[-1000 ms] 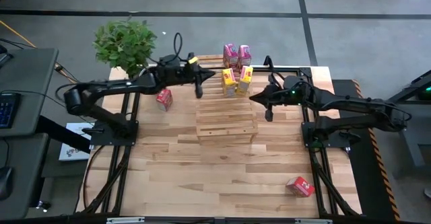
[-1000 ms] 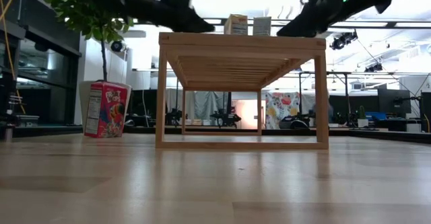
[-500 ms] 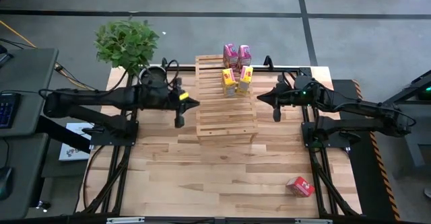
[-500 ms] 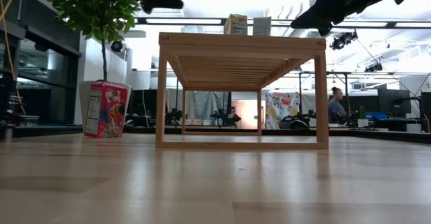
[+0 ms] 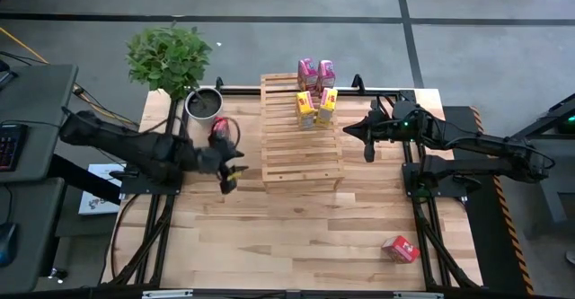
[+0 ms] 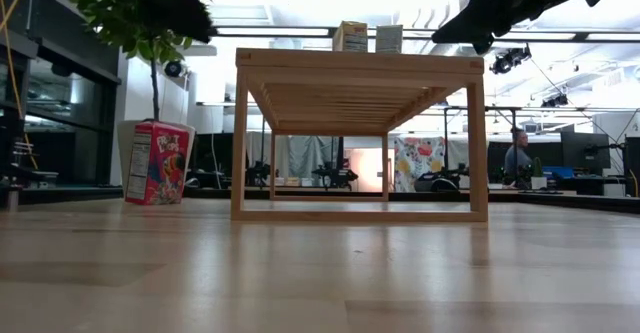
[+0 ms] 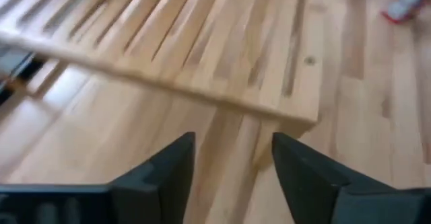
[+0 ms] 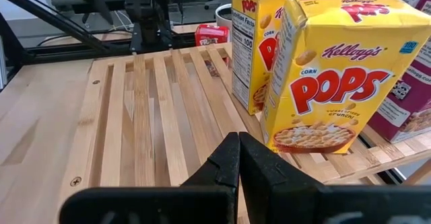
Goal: Stack cereal on shelf
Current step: Put the top red cereal box on the shelf
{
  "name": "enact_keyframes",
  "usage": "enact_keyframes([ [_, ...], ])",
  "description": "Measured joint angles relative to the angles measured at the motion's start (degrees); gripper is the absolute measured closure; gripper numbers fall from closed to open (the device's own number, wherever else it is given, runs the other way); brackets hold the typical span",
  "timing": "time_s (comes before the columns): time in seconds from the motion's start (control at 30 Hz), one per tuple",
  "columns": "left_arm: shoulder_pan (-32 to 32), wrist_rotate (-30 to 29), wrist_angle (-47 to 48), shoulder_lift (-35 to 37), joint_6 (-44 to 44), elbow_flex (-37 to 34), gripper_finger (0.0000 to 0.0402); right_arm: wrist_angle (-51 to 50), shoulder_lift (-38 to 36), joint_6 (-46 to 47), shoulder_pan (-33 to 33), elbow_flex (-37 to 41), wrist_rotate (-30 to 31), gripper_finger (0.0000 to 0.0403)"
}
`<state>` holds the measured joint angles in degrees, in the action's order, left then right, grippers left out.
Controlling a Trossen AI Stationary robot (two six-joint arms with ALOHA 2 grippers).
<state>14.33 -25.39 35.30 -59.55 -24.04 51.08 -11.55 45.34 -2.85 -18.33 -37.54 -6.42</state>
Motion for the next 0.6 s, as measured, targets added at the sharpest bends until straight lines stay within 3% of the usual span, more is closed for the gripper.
enact_keyframes([
  [0.17, 8.99, -15.99, 6.05, 2.64, -17.44, -5.85, 0.0188, 0.0, 0.0, 0.04, 0.0, 0.0, 0.14, 0.0403],
  [0.3, 15.2, -28.77, 13.16, 5.69, -37.96, -11.31, 0.0186, -0.05, 0.02, 0.04, 0.0, 0.0, 0.13, 0.0403],
  [0.43, 17.48, -34.15, 14.69, 6.1, -47.99, -15.68, 0.0186, -0.1, 0.02, 0.04, 0.0, 0.0, 0.17, 0.0403],
  [0.6, 13.82, -37.57, 14.92, 4.61, -49.35, -18.47, 0.0186, -0.08, 0.02, 0.51, 0.0, 0.0, 2.12, 0.0403],
])
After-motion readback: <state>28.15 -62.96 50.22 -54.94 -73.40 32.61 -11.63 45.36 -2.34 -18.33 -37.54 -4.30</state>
